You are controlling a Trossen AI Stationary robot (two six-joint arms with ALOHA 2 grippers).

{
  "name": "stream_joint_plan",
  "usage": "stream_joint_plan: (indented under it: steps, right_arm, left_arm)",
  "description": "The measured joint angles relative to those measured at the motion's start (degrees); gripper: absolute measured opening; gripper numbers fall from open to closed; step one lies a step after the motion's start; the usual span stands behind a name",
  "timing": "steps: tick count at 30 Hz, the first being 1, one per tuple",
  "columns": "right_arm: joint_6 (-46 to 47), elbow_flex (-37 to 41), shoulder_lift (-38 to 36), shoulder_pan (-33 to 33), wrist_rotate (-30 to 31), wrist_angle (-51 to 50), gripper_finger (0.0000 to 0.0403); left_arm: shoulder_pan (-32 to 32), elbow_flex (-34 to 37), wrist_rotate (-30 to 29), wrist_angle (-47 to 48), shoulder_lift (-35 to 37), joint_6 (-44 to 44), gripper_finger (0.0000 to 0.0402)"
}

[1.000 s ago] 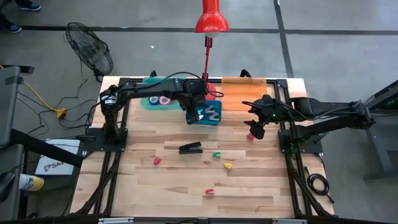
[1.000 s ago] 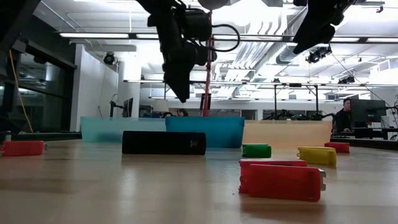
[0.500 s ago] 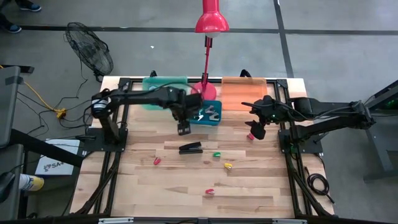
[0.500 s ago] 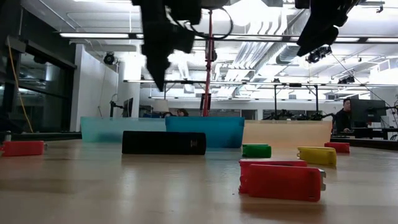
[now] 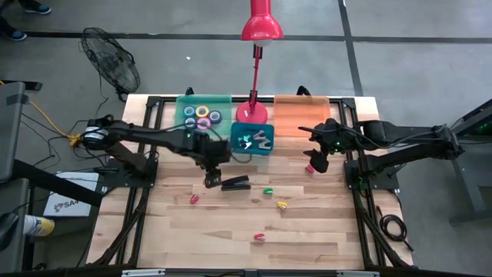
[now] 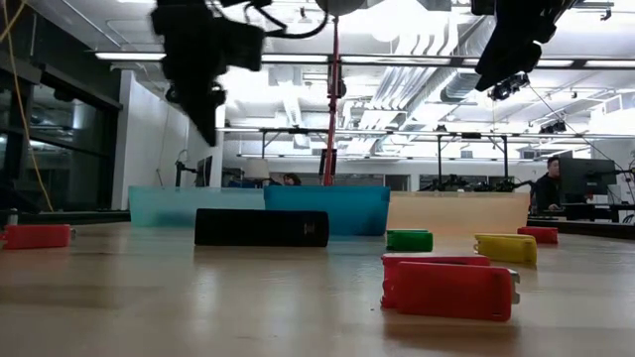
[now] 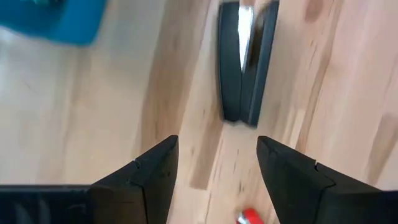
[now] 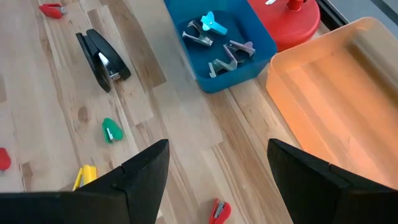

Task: Pick and place Stapler, Stapler remover, tape
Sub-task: Put the black stapler into the orange bin

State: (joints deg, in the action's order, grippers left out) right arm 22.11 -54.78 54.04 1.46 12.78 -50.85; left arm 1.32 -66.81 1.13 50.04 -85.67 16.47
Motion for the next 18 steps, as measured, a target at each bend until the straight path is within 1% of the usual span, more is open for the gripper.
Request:
stream_joint_plan:
  steps: [2, 5, 8, 9, 13, 16, 18]
  right_arm:
    - [0.15, 0.0, 0.0, 0.02, -0.23, -0.02, 0.0264]
    - [0.11, 0.0, 0.0, -0.01, -0.33, -0.02, 0.0264]
    - [0.02, 0.0, 0.0, 0.0, -0.33, -0.05, 0.0264]
    - [-0.01, 0.0, 0.0, 0.02, -0.4, -0.05, 0.0264]
    - [-0.04, 0.0, 0.0, -0.01, -0.77, -0.05, 0.0264]
    - [-0.04, 0.0, 0.0, 0.0, -0.77, -0.02, 0.0264]
    - [-0.04, 0.11, -0.01, 0.02, -0.76, 0.14, 0.0264]
  left_arm:
    - [1.79, 2.07, -1.13, -0.5, 0.3, 1.1, 0.0214]
    - [3.76, 4.33, -4.43, -1.68, 0.01, 3.76, 0.0214]
    - [5.26, 6.22, -4.52, -6.11, -0.76, 4.22, 0.0214]
    - [5.65, 6.83, -4.63, -6.24, -0.76, 4.35, 0.0214]
    - [6.33, 7.44, -4.61, -10.98, -1.03, 4.8, 0.0215]
    - [6.23, 7.58, -4.62, -13.63, -1.13, 4.85, 0.023]
    - [6.23, 7.5, -4.76, -15.14, -1.51, 4.85, 0.0253]
